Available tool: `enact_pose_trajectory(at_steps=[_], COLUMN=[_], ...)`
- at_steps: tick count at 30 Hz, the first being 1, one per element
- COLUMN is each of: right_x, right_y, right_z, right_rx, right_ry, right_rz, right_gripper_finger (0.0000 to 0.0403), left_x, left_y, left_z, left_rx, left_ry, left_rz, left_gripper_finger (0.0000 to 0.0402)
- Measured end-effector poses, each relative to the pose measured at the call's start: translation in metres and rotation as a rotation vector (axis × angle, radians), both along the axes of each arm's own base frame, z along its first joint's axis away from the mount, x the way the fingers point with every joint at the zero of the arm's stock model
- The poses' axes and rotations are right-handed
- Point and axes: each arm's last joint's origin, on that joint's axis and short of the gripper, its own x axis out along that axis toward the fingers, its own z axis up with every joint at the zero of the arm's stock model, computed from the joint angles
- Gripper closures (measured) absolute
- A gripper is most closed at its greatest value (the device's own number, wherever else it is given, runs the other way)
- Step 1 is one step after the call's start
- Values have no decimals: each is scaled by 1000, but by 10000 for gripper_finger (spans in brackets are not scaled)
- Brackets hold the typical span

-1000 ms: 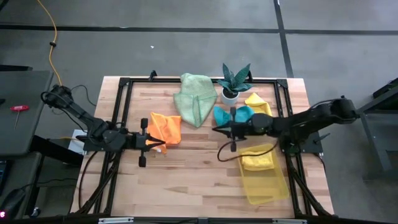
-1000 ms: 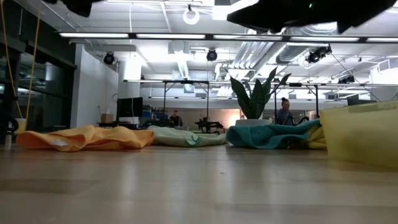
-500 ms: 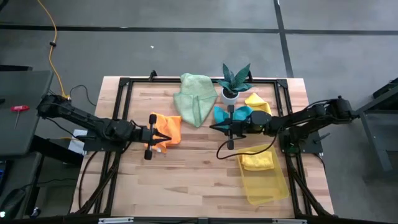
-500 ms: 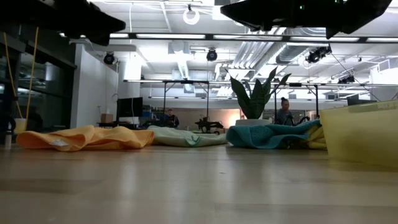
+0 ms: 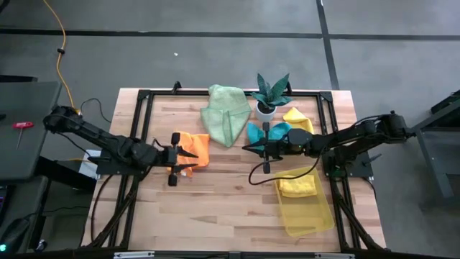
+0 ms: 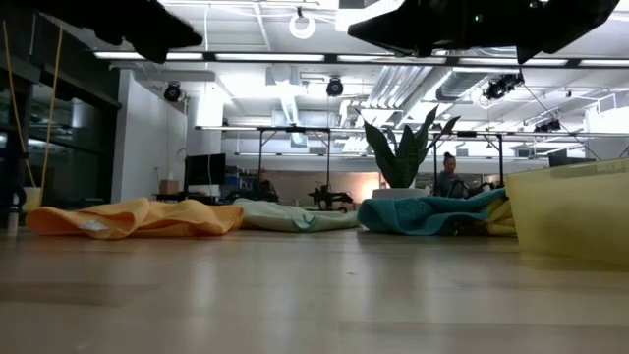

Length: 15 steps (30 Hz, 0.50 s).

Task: Fold microfiber towels
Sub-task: Fold the orange microfiber cloth

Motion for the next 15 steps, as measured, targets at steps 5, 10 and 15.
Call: enact_pose_trajectory(at_steps=[5,10,15], right_x=[0,0,0], right_y=[-2,-2,-2], right_z=[0,-1,-2], right_rx=[0,9,9], right_ry=[4,10,25], right_rz=[-8,-10,-10], right_gripper_finger=[403,403,403], left_x=[9,16,23], left_y=[-15,-32,-49], left_z=[-8,-34,-62], left_rx=[-46,-70,-70], left_ry=[336,607,706], left_rz=[76,166,190], left_gripper_finger=[212,193,198])
